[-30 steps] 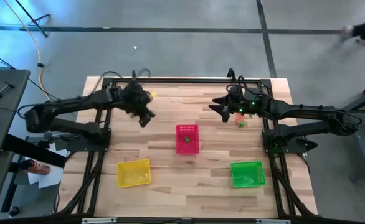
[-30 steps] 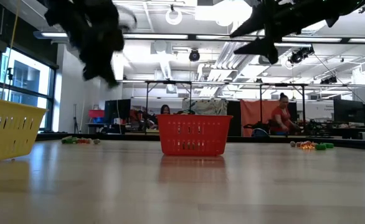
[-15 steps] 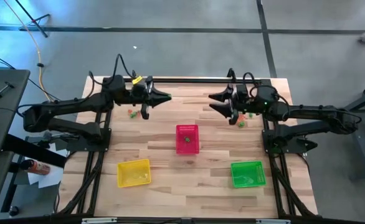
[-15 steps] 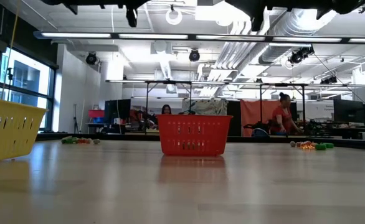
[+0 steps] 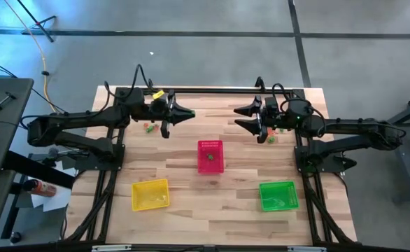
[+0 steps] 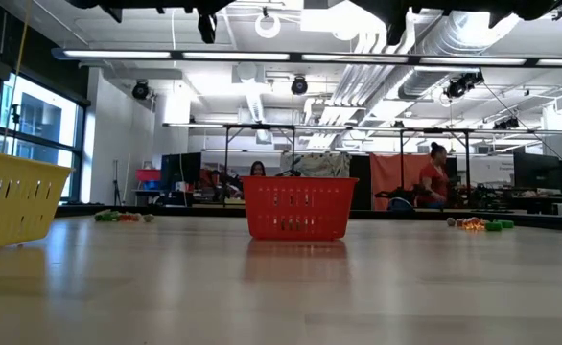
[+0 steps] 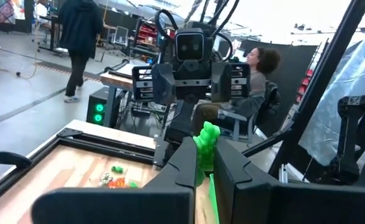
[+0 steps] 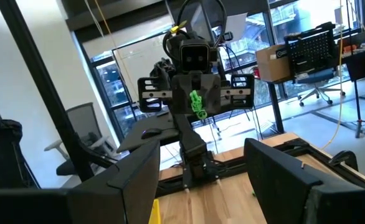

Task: Sort Halloween decoration
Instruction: Put the green skeleton toy into the red bin

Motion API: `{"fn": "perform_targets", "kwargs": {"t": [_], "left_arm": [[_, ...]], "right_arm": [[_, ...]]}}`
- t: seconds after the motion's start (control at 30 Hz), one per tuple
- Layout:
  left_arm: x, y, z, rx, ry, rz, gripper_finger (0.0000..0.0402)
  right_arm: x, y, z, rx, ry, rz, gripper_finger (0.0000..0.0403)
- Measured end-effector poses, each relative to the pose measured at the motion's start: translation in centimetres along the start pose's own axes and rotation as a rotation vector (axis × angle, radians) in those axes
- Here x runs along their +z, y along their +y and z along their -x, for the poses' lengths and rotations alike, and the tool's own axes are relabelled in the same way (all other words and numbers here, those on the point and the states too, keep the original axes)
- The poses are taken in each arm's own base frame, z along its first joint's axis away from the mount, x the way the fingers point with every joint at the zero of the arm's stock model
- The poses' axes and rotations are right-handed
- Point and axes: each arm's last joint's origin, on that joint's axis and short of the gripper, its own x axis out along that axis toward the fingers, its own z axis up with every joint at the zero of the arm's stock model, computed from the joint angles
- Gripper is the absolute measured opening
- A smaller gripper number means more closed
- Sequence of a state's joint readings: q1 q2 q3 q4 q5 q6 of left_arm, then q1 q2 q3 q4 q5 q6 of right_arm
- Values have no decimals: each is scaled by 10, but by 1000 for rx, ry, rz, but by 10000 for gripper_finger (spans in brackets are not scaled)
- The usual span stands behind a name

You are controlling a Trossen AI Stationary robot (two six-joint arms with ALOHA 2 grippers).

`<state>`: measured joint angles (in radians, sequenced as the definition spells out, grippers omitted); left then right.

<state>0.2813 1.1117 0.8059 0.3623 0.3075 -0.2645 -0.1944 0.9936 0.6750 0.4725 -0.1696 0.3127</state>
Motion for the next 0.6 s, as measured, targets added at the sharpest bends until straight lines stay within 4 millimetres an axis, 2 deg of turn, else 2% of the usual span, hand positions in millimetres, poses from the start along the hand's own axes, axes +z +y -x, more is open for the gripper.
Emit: {"fn": "perform_targets", "kwargs": {"t": [0.13, 0.33, 0.47, 0.6], "left_arm": [[-16, -1, -12, -6, 102, 50, 3], [-44, -5, -59, -21, 408, 42, 3], [-73, -5, -91, -47, 624, -24, 3], [-110, -4, -111, -67, 788, -48, 3]], "right_arm": [[0, 0, 0, 0, 0, 0, 226], [0, 0, 0, -2, 0, 0, 226], [0, 0, 0, -1, 0, 6, 226], [0, 0, 0, -2, 0, 7, 226]]}}
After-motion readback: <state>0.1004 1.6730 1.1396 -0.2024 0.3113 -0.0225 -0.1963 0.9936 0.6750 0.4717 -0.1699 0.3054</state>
